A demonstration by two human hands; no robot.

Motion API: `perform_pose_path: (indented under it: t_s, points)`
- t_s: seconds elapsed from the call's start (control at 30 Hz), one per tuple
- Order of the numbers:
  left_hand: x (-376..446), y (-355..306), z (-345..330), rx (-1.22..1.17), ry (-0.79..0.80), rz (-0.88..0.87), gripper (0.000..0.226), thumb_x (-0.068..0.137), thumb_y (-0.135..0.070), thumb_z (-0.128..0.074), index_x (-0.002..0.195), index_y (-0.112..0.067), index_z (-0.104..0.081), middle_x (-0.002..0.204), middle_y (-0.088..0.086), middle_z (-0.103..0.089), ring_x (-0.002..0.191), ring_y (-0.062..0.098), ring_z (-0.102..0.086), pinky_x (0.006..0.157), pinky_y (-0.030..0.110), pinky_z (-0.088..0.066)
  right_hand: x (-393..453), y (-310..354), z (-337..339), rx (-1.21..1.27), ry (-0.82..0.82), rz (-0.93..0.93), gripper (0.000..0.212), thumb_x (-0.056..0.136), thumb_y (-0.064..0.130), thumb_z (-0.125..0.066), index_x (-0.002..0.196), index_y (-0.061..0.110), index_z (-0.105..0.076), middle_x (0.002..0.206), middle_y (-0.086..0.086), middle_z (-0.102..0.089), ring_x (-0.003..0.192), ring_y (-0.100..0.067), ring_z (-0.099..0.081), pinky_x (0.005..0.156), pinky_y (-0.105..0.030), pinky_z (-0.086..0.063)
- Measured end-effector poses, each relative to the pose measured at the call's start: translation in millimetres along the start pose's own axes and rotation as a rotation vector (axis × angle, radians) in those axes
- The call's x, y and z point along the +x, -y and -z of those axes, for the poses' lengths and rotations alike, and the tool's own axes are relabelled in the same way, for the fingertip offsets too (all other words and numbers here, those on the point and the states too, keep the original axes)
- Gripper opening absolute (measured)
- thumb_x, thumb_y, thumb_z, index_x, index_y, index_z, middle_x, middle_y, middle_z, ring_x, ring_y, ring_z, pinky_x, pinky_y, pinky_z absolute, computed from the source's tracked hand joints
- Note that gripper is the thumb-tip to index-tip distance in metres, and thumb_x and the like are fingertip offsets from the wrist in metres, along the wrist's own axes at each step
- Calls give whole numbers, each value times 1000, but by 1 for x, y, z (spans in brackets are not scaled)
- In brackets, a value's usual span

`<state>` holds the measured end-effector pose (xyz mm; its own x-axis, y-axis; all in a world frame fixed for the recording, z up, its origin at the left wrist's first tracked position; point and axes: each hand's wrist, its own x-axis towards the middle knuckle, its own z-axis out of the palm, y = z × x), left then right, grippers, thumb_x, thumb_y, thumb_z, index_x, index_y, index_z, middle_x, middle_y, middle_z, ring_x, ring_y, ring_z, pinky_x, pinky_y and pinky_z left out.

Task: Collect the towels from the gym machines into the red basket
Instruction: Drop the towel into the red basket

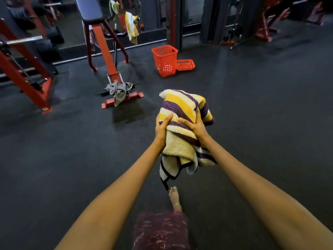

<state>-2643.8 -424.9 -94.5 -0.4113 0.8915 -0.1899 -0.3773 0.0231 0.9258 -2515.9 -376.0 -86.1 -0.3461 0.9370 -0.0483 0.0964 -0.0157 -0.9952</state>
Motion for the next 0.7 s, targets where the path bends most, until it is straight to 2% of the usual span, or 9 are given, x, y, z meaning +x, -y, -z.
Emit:
perform_pose_path:
  t_s: [0.13,0.23,0.33,0.53,0.7]
  points:
    - [97,-2,-19,32,25,-17,93,57,-54,-71,138,-19,-41,132,10,-57,119,28,-57,103,49,-45,90,-3,9,17,-4,5,112,57,52,-77,148,35,-15,140,1,-47,127,-20,-49,109,-43,-40]
    - [186,-17,-44,59,56,-17,91,58,-55,-73,137,-20,-43,130,10,-58,117,27,-58,102,50,-45,181,8,24,42,-9,-31,113,55,52,-77,148,33,-16,140,0,-47,126,-21,-49,109,-46,-39]
    - [265,-37,-76,68,73,-19,86,62,-51,-71,137,-19,-41,130,8,-57,116,25,-58,100,46,-48,267,18,40,55,-32,-41,119,48,60,-76,148,35,-16,141,0,-47,127,-21,-49,109,-46,-40]
    - [409,-50,-127,80,70,0,99,55,-56,-71,142,-21,-36,135,9,-53,120,26,-55,103,47,-45,413,24,72,66,-74,-48,121,46,61,-78,148,34,-18,140,1,-48,127,-20,-49,109,-45,-40]
    - [530,-48,-170,63,65,-40,99,56,-55,-69,142,-18,-37,136,11,-53,119,26,-56,97,41,-49,543,15,104,59,-71,-48,119,46,62,-77,147,35,-19,141,1,-48,128,-20,-49,110,-45,-39]
